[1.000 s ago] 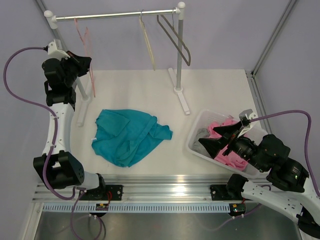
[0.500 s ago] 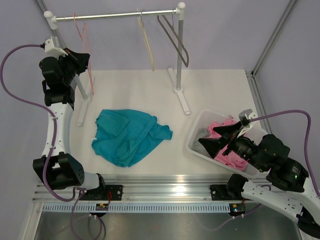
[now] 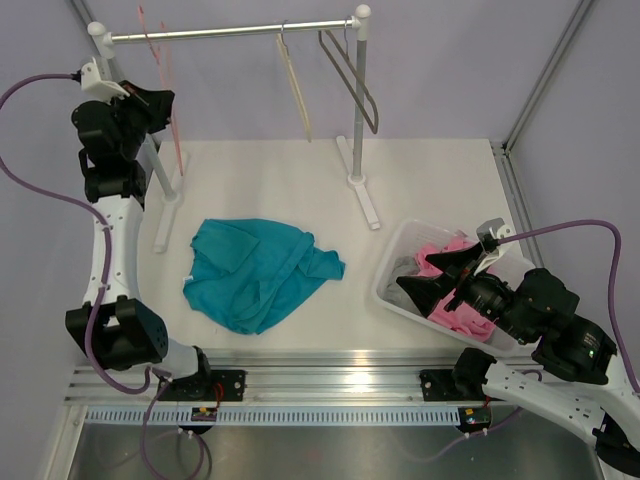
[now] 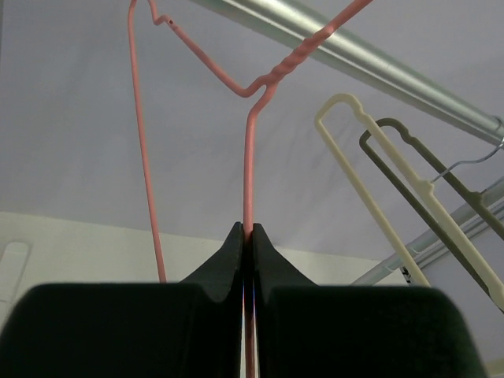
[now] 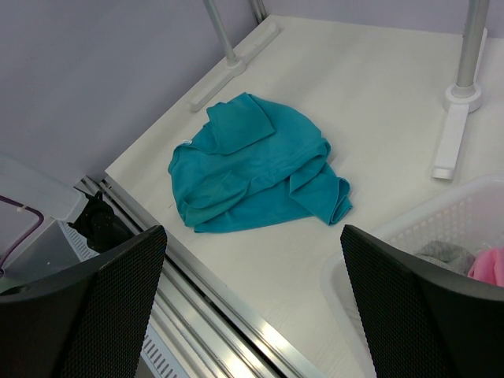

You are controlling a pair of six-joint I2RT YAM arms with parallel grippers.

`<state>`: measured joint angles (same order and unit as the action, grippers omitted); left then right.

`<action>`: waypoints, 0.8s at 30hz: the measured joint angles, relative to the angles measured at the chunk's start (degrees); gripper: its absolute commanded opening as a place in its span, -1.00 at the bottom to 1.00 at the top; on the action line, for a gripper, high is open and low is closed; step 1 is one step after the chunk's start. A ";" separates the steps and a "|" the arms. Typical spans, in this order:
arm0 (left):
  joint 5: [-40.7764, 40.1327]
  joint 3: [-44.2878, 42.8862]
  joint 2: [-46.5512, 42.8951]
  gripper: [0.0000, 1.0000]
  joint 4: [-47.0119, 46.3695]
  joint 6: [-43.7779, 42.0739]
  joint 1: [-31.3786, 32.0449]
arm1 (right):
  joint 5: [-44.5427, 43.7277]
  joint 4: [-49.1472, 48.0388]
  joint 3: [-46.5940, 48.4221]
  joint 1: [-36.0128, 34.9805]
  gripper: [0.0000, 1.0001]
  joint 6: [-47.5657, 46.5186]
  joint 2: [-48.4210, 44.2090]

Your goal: Remove the t-shirt from the hanger

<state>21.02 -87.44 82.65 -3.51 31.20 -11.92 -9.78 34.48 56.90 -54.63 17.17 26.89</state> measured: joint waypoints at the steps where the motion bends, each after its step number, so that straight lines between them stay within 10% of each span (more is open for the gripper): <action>1: 0.00 0.02 0.48 -1.00 0.04 0.11 -0.02 | 0.00 0.00 0.00 0.00 0.99 0.00 0.00; 15: -0.09 -1.05 4.59 -1.00 1.70 0.07 -0.17 | 0.31 0.02 -0.04 0.00 0.99 -0.02 -0.22; 20: 0.02 -1.36 4.72 -0.22 1.70 -0.28 -0.20 | 0.42 -0.02 -0.04 0.00 0.99 -0.02 -0.76; 24: 0.09 -1.36 4.72 0.00 1.75 -0.24 -0.20 | 0.50 -0.24 -0.15 0.00 0.99 -0.11 -0.76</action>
<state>21.10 -88.79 87.37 -1.76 30.96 -12.12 -9.28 34.24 56.75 -54.63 17.06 26.13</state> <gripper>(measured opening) 0.447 0.993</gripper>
